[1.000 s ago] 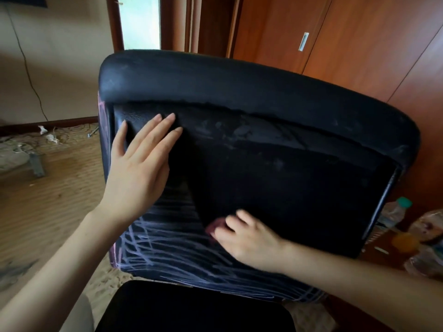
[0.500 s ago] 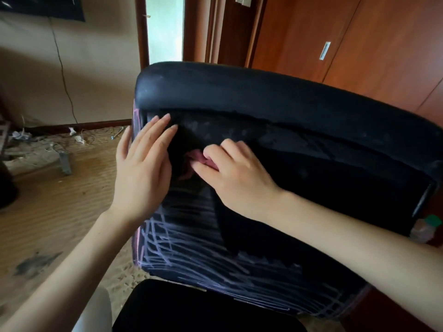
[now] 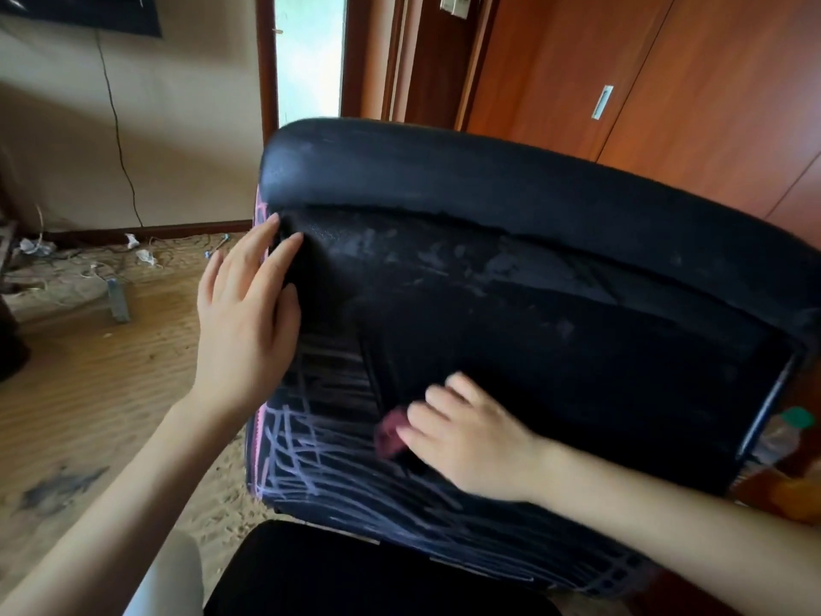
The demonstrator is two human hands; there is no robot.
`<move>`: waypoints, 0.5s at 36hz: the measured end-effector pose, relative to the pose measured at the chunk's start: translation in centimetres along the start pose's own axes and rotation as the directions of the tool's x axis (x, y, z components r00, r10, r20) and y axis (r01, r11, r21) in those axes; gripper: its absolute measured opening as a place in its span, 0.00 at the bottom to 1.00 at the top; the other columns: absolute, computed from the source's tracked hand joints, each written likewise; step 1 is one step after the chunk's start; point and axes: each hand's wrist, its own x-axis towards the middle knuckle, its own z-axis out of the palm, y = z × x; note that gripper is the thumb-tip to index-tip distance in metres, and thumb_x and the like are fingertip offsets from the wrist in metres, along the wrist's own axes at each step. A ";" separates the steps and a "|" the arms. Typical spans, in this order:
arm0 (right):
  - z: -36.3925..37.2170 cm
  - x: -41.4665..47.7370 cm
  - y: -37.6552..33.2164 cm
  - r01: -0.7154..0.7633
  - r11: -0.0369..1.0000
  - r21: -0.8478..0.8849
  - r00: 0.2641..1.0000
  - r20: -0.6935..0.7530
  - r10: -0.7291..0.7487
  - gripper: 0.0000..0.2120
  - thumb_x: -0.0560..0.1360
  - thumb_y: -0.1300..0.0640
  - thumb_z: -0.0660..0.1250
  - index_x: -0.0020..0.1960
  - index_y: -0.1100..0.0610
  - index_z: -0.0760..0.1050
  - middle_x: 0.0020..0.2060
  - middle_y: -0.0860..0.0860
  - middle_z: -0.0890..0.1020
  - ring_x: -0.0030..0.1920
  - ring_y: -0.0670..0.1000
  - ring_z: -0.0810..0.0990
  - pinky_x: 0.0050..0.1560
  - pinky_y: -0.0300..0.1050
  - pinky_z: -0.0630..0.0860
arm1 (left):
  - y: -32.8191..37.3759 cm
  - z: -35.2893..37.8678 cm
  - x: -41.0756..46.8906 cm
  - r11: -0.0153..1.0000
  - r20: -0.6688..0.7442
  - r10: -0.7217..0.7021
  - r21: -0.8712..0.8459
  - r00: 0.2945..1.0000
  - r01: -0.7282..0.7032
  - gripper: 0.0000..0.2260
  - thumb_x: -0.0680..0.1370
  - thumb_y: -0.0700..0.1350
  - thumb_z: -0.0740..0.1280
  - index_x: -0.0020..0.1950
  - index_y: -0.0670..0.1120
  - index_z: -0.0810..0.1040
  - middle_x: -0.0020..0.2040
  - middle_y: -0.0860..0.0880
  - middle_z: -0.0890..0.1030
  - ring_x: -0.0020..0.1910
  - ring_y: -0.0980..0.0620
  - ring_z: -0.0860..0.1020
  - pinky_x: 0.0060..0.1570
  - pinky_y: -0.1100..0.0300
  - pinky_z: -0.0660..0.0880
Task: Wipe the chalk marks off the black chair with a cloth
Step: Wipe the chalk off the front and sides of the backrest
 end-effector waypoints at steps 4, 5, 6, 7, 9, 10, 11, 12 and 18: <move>-3.1 7.3 4.3 -0.159 0.986 0.043 0.938 -0.305 0.165 0.15 0.80 0.64 0.56 0.47 0.59 0.82 0.36 0.54 0.77 0.36 0.56 0.71 0.37 0.50 0.69 | -0.1 -0.2 0.2 0.999 -0.041 -0.003 -0.046 0.999 0.001 0.21 0.77 0.38 0.58 0.70 0.42 0.68 0.72 0.42 0.67 0.71 0.43 0.66 0.65 0.35 0.63; -3.3 8.7 5.0 -0.191 0.981 0.027 0.923 -0.336 0.189 0.16 0.80 0.64 0.55 0.48 0.60 0.82 0.36 0.55 0.78 0.36 0.57 0.73 0.37 0.51 0.69 | -0.3 -0.2 0.2 0.998 -0.046 -0.008 -0.056 0.999 0.005 0.21 0.77 0.39 0.58 0.70 0.42 0.68 0.72 0.42 0.67 0.71 0.43 0.66 0.65 0.36 0.64; -3.2 9.8 5.4 -0.213 0.977 0.014 0.914 -0.351 0.205 0.17 0.80 0.64 0.54 0.48 0.60 0.82 0.36 0.55 0.78 0.35 0.57 0.74 0.36 0.51 0.70 | -0.5 -0.3 0.2 0.998 -0.050 -0.019 -0.067 0.999 0.015 0.21 0.77 0.39 0.58 0.70 0.41 0.68 0.72 0.42 0.68 0.71 0.43 0.66 0.65 0.36 0.64; -2.9 10.3 5.4 -0.224 0.974 0.012 0.909 -0.357 0.214 0.18 0.80 0.65 0.53 0.47 0.61 0.82 0.36 0.55 0.77 0.35 0.57 0.74 0.36 0.50 0.70 | -0.8 -0.4 0.2 0.996 -0.051 -0.035 -0.079 0.998 0.031 0.21 0.77 0.40 0.58 0.70 0.40 0.68 0.72 0.41 0.68 0.71 0.43 0.66 0.65 0.37 0.64; -2.0 10.1 4.7 -0.216 0.976 0.032 0.904 -0.370 0.212 0.19 0.81 0.65 0.52 0.44 0.62 0.82 0.34 0.55 0.77 0.34 0.57 0.75 0.36 0.50 0.71 | -1.3 -0.6 0.1 0.992 -0.055 -0.074 -0.103 0.996 0.068 0.20 0.78 0.42 0.57 0.70 0.40 0.69 0.71 0.41 0.68 0.71 0.42 0.66 0.66 0.38 0.64; -1.4 9.5 4.2 -0.205 0.978 0.047 0.905 -0.371 0.207 0.20 0.82 0.65 0.53 0.43 0.62 0.82 0.34 0.55 0.77 0.34 0.57 0.75 0.36 0.51 0.72 | -1.6 -0.6 0.1 0.990 -0.055 -0.091 -0.111 0.994 0.084 0.20 0.78 0.42 0.57 0.70 0.39 0.69 0.71 0.40 0.69 0.71 0.43 0.66 0.68 0.40 0.64; -0.9 8.7 3.6 -0.193 0.979 0.061 0.906 -0.372 0.201 0.19 0.82 0.65 0.54 0.42 0.63 0.82 0.33 0.55 0.77 0.34 0.57 0.76 0.36 0.51 0.73 | -1.9 -0.7 0.0 0.988 -0.054 -0.107 -0.117 0.993 0.100 0.20 0.78 0.43 0.57 0.70 0.39 0.69 0.71 0.41 0.69 0.71 0.43 0.66 0.69 0.42 0.62; -0.3 7.7 3.0 -0.179 0.981 0.073 0.909 -0.370 0.194 0.18 0.82 0.65 0.55 0.41 0.63 0.82 0.33 0.55 0.76 0.34 0.57 0.76 0.36 0.52 0.74 | -2.1 -0.7 0.0 0.985 -0.055 -0.127 -0.122 0.990 0.120 0.21 0.78 0.43 0.57 0.70 0.39 0.68 0.71 0.41 0.68 0.71 0.44 0.66 0.71 0.45 0.61; 4.3 -0.4 -1.7 -0.001 0.999 0.037 0.998 -0.065 0.003 0.09 0.77 0.62 0.65 0.41 0.56 0.81 0.35 0.50 0.76 0.38 0.53 0.75 0.45 0.48 0.72 | -2.6 -0.4 -0.3 0.953 -0.054 -0.245 -0.199 0.968 0.230 0.21 0.78 0.42 0.58 0.71 0.40 0.67 0.70 0.43 0.69 0.68 0.60 0.62 0.68 0.72 0.55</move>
